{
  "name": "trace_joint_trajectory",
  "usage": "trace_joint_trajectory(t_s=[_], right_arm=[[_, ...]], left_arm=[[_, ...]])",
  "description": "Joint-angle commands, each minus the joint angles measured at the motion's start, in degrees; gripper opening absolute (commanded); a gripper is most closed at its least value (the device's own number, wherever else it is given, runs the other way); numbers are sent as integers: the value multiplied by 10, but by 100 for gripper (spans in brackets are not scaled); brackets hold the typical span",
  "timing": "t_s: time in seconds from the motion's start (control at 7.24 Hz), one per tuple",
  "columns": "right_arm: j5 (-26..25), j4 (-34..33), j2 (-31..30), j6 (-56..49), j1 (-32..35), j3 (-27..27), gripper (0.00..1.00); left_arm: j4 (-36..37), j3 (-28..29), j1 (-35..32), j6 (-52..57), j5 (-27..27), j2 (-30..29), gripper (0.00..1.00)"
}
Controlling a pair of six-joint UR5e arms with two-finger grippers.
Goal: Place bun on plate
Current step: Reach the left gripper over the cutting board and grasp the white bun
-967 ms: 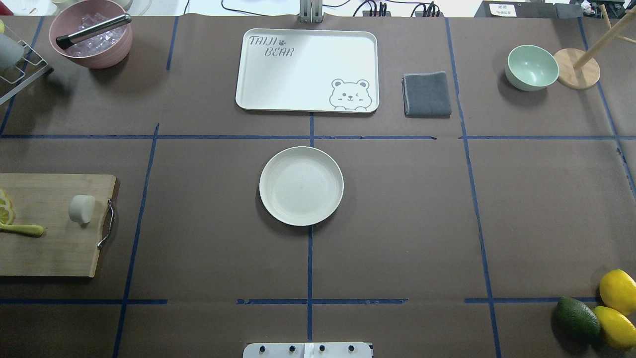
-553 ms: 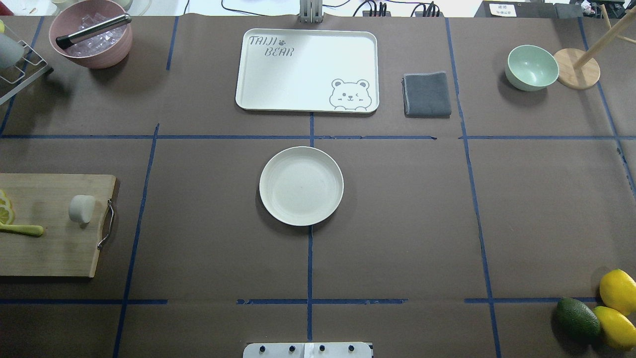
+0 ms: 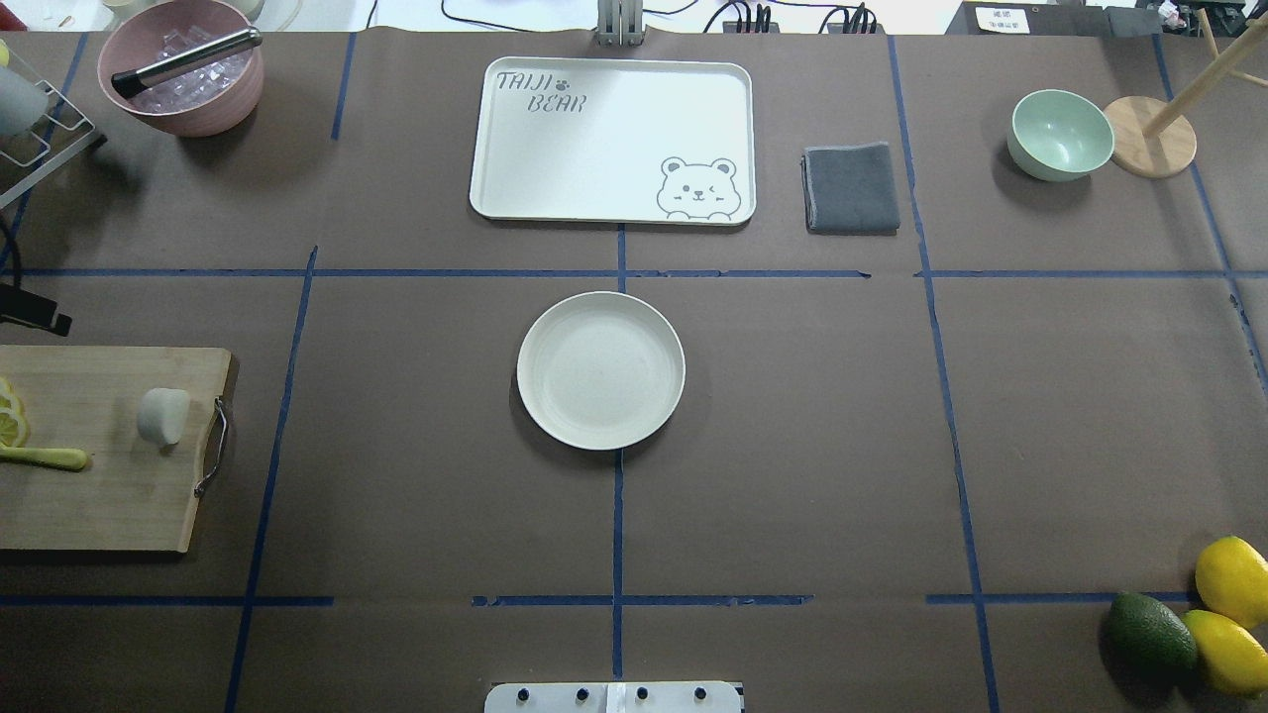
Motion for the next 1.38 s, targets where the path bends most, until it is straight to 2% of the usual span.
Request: trace_joint_trajectory(t_s=[0.0,0.14,0.41,0.83,0.97,1.24], right_arm=[[1,0,0,0,0,0,99],[0,0,0,0,0,-1,99],[0,0,-1,-2,0,-2,99],[0,0,-1,-3,0,-2,99],[1,0,-4,-3,0,-2,99],[1,1,-4,-3,0,-1,99]], left_arm=[[-3,-49,91,-109,53,6,100],[-3,-59,122,-118,70,15,100],[-3,-58,154,-118,71,15,100],[-3,-46,166,-115,74,13,100],[-1,-45,171,-115,79,13,91],[0,-33,177,-116,94,9,61]])
